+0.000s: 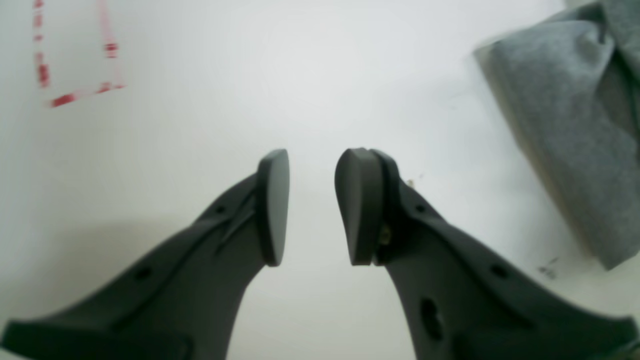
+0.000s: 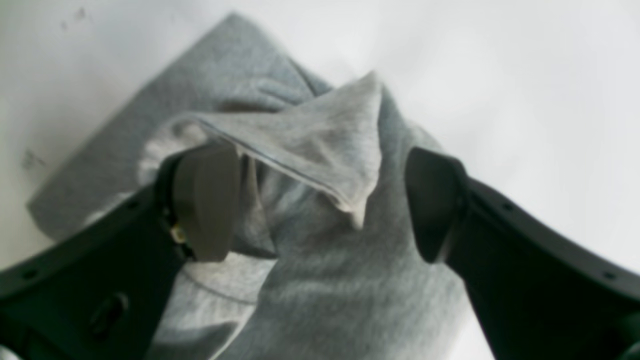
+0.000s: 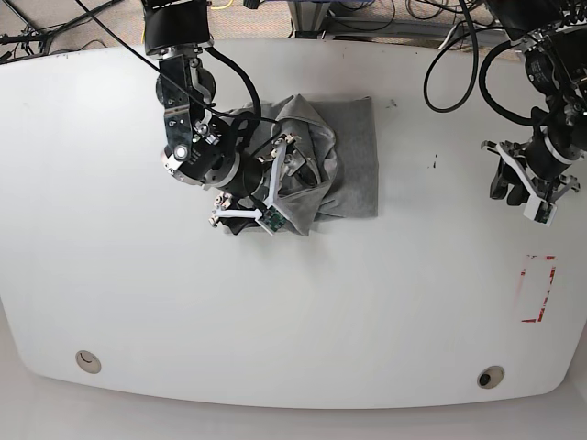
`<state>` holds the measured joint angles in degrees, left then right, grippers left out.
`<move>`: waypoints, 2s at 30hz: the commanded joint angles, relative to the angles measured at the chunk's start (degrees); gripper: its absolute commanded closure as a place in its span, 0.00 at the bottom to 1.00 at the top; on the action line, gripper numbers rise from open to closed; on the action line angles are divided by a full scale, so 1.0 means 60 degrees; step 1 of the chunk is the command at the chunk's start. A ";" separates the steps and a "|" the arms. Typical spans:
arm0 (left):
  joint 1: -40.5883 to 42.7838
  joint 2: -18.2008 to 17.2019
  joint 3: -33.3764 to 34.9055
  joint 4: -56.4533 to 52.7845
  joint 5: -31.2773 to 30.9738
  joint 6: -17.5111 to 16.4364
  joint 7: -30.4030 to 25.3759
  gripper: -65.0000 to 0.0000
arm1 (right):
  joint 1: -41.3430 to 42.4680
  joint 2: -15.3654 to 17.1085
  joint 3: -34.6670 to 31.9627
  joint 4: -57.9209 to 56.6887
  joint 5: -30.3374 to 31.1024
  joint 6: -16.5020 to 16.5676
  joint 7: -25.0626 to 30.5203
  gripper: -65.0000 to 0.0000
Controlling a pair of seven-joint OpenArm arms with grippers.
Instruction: Fold the T-shirt properly
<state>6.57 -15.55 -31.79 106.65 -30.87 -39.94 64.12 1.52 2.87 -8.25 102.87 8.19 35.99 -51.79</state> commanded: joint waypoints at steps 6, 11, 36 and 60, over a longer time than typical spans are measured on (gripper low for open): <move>0.0349 -0.0258 -0.0643 0.0166 -0.0049 -0.0009 -0.0115 0.73 | 0.0326 0.0246 -0.0815 -0.0478 -0.0522 0.0031 0.0903 0.30; 0.0539 -0.0243 -0.0775 0.0166 -0.0078 -0.0009 -0.0115 0.73 | 0.0326 0.0320 -0.1270 -0.0786 -0.0991 -0.0013 0.1460 0.34; 0.1081 -0.0214 -0.0760 0.0166 -0.0034 -0.0009 -0.0115 0.73 | 0.0663 -0.0076 -0.1284 -0.0962 -0.1650 -0.0027 0.2558 0.98; 0.1550 -0.0273 -0.0760 0.0152 -0.0005 -0.0009 -0.0144 0.72 | 0.0648 -0.1556 -0.2017 0.0621 -0.1577 0.0046 0.1474 0.97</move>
<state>15.59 -16.10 -36.05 106.67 -30.57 -39.94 64.03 4.34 -5.89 -20.18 105.38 -2.22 36.05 -44.97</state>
